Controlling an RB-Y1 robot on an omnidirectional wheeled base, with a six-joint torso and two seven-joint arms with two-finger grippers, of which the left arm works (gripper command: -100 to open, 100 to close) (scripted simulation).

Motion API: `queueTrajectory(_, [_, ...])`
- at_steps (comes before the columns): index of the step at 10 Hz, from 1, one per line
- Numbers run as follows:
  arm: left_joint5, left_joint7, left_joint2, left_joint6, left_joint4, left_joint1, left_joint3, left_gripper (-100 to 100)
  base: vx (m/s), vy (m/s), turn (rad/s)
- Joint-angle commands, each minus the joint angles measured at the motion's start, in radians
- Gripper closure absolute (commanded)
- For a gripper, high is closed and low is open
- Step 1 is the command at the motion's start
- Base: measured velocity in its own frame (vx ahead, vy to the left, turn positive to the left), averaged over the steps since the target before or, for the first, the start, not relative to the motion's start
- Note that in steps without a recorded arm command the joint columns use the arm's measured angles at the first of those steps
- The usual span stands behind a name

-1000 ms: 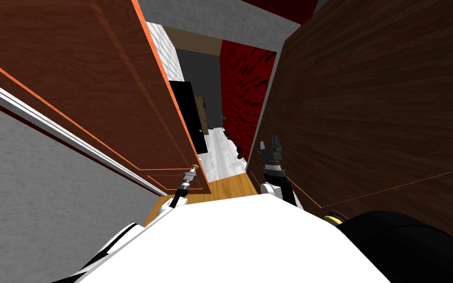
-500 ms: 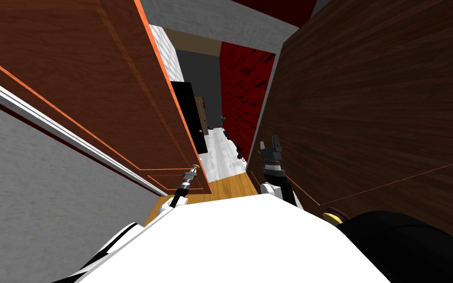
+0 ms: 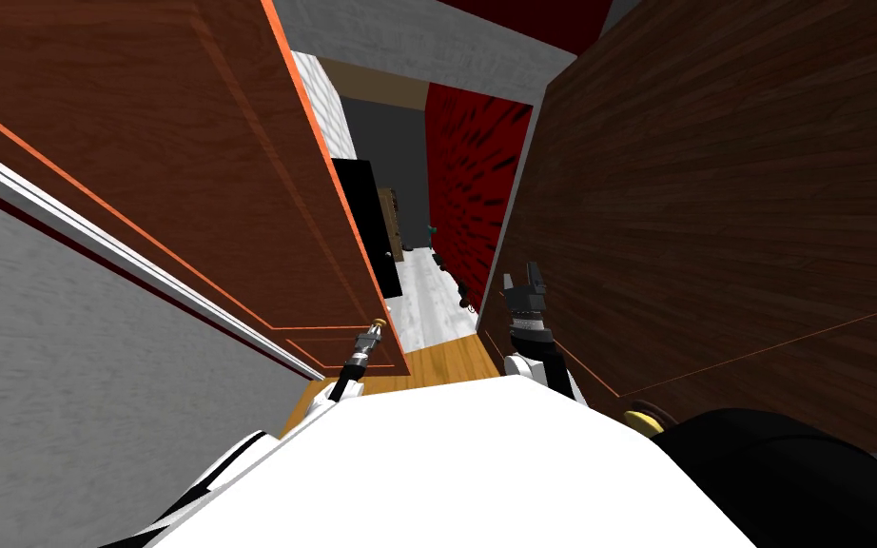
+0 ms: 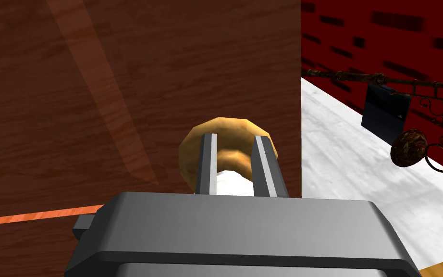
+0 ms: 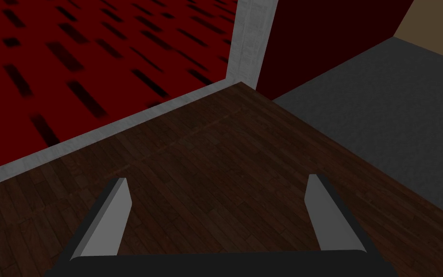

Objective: Pull the door open

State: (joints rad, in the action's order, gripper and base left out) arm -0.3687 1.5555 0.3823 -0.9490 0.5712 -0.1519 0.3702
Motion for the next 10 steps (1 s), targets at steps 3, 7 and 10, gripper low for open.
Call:
queueTrajectory(3, [-0.002,0.034,-0.009,0.008,-0.015,0.008,0.011,100,-0.003,0.007,-0.005])
queueTrajectory(7, [-0.007,0.066,-0.009,0.009,-0.023,0.007,0.016,100,-0.002,0.007,-0.003])
queueTrajectory(10, [-0.015,0.122,-0.008,0.009,-0.024,0.004,0.023,100,-0.002,0.018,-0.007])
